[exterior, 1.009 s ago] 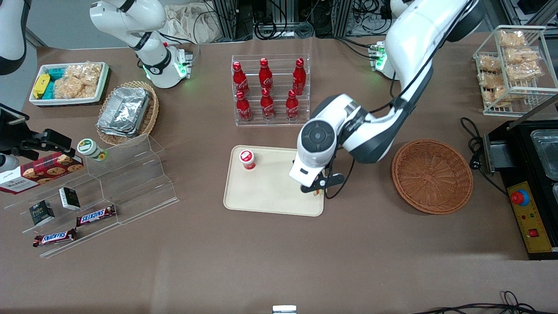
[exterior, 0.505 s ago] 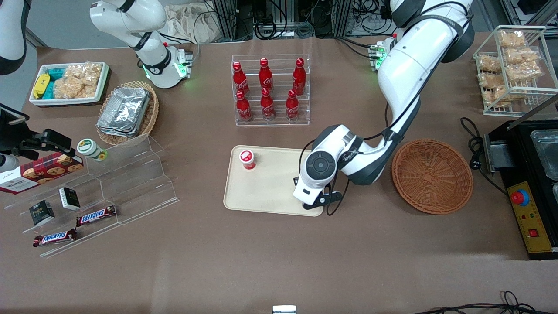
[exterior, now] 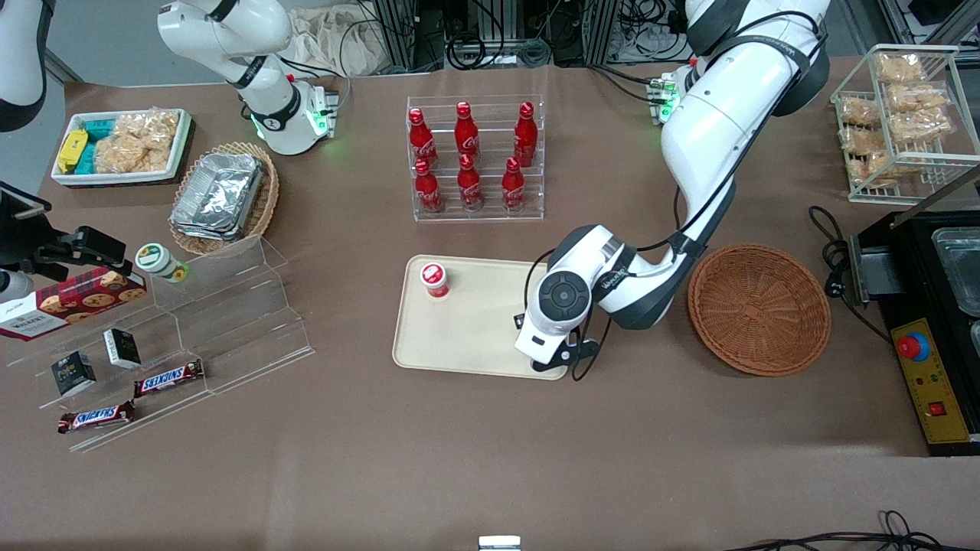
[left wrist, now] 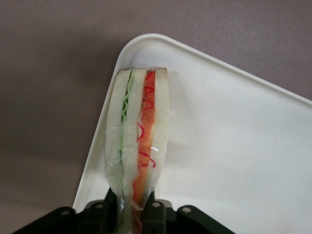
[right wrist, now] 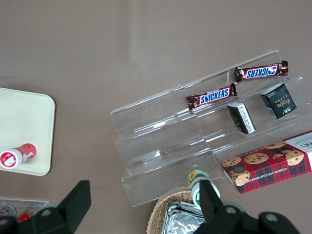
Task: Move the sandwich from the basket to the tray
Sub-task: 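Lower the sandwich onto the tray and open the left gripper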
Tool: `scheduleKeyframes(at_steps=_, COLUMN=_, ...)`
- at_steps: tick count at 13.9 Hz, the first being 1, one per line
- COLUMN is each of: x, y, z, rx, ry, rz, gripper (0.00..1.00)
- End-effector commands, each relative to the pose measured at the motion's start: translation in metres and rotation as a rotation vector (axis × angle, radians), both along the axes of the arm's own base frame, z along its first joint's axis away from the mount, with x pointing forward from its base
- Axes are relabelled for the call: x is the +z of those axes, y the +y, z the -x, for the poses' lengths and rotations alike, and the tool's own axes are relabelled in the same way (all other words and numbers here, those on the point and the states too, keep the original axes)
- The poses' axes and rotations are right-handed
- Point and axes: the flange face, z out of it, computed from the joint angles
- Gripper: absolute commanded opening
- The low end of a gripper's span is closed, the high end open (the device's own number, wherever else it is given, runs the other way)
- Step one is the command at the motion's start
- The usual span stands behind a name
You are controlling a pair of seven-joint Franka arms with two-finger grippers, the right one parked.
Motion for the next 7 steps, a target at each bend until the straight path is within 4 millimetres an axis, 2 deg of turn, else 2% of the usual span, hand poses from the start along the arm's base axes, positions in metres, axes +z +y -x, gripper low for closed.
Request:
scheduleKeyframes(at_steps=1, x=0.019, y=-0.003, z=-0.007, rx=0.024, ry=-0.036, rz=-0.003, gripper=0.96)
scheduleKeyframes(at_steps=2, x=0.037, y=-0.001, z=-0.009, rx=0.055, ry=-0.055, rz=-0.004, gripper=1.0)
scheduleKeyframes(at_steps=3, x=0.064, y=0.0, z=-0.011, rx=0.086, ry=-0.089, rz=0.003, gripper=1.0)
scheduleKeyframes(at_steps=7, x=0.173, y=0.027, z=-0.014, rx=0.256, ry=-0.198, rz=-0.014, gripper=1.0)
